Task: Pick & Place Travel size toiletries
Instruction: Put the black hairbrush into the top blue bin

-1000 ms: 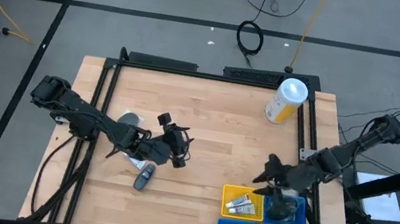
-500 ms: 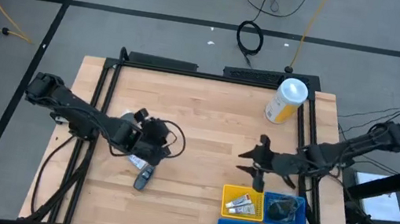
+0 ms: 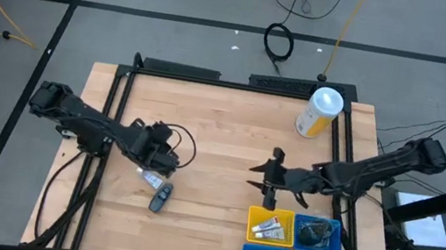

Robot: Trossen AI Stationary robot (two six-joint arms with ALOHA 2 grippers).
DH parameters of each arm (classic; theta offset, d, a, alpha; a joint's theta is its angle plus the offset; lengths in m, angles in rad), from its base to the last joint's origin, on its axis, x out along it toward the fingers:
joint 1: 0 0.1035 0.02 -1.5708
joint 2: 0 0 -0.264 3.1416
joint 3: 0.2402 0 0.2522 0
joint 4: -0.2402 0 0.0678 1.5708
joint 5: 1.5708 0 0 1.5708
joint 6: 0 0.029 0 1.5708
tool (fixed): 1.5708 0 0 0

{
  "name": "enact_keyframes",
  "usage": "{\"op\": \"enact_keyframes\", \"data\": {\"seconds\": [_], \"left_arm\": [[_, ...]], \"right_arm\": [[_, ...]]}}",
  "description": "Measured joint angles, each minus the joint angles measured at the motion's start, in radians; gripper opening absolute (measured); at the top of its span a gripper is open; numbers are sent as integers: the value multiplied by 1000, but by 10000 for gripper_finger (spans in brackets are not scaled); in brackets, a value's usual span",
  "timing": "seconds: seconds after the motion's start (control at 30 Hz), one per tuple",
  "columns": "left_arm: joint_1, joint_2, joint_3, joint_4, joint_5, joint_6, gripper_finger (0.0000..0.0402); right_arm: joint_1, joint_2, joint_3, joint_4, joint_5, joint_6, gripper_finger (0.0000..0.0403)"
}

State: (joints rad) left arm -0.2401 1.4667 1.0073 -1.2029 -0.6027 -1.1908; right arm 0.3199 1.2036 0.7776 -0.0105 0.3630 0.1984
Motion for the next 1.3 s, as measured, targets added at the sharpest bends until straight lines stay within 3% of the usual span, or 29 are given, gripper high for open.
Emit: {"op": "enact_keyframes", "data": {"seconds": [0.67, 1.3], "left_arm": [[102, 235, 0, -45, 227, 29, 172], [109, 342, -14, -24, 336, 32, 172]], "right_arm": [[0, 44, 0, 43, -1, -3, 171], [0, 44, 0, 43, -2, -2, 171]]}}
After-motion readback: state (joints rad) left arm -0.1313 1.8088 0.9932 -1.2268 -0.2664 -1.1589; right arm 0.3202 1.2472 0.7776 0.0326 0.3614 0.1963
